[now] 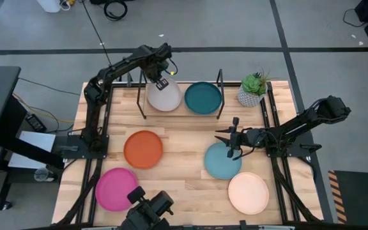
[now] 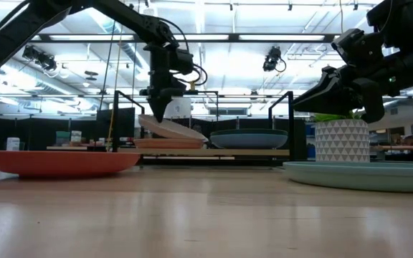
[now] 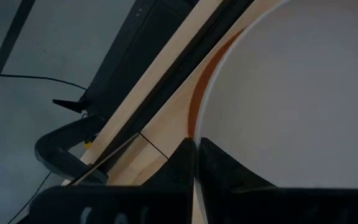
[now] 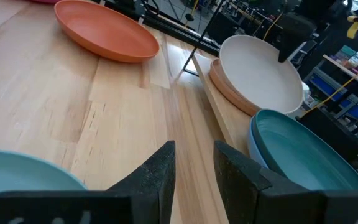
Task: Place and stack plates onto a shelf
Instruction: Stack the gray plate on top of the light orange plate on the shelf, then stack the blue plate on top of the gray plate on the shelf
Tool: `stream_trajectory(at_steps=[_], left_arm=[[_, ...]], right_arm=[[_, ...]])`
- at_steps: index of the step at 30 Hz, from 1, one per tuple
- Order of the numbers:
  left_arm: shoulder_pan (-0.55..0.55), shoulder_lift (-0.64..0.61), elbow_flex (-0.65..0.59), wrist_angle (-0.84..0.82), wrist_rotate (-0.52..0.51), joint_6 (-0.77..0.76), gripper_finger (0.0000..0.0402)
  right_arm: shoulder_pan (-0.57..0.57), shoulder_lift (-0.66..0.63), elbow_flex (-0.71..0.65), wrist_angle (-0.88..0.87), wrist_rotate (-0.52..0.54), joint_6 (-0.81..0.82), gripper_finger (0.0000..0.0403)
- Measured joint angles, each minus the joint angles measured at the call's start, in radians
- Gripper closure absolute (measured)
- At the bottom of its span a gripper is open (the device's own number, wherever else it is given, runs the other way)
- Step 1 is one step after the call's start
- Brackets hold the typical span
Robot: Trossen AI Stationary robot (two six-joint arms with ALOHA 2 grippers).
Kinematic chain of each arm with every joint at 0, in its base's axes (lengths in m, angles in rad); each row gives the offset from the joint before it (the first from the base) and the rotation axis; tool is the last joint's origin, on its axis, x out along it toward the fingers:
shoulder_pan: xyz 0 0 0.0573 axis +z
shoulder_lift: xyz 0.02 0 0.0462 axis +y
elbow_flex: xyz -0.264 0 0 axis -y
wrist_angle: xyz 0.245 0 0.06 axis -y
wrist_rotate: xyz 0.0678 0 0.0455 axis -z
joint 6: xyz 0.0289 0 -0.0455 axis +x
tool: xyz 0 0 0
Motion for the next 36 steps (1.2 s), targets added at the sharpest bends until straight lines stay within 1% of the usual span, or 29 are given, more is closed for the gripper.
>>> stream_trajectory(at_steps=[3, 6, 9, 13, 18, 22, 24, 28, 31, 36], left_arm=[[0.002, 0.0, -0.018, 0.009, -0.003, 0.0, 0.0385], [0.002, 0.0, -0.03, 0.018, -0.003, -0.001, 0.0376], [-0.001, 0.001, -0.041, 0.041, -0.004, -0.001, 0.0352], [-0.002, 0.0, -0.041, 0.07, -0.004, -0.001, 0.0309], [-0.001, 0.0, -0.041, 0.073, -0.004, 0.003, 0.0262], [-0.007, 0.0, -0.04, 0.072, 0.003, 0.037, 0.0244], [-0.02, 0.0, -0.04, 0.071, 0.044, 0.08, 0.0243], [-0.088, 0.0, -0.04, 0.083, 0.157, 0.159, 0.0242], [-0.16, 0.0, -0.04, 0.102, 0.167, 0.203, 0.0242], [-0.291, 0.0, -0.039, 0.119, 0.167, 0.231, 0.0242]], right_arm=[[0.0, 0.0, 0.0, 0.0, 0.0, 0.0, 0.0288], [0.0, 0.0, 0.0, 0.0, 0.0, 0.0, 0.0288], [0.0, 0.0, 0.0, 0.001, 0.0, 0.0, 0.0288], [0.0, 0.0, 0.0, 0.001, 0.0, 0.0, 0.0288], [0.0, 0.0, 0.0, 0.001, 0.0, 0.0, 0.0288], [0.0, 0.0, 0.0, 0.001, 0.0, -0.002, 0.0288], [0.0, 0.0, 0.0, 0.001, 0.0, -0.002, 0.0288], [0.0, 0.0, 0.0, 0.001, 0.0, -0.002, 0.0288], [0.0, 0.0, 0.0, 0.001, 0.0, -0.005, 0.0288], [0.0, 0.0, 0.0, 0.009, 0.0, -0.006, 0.0288]])
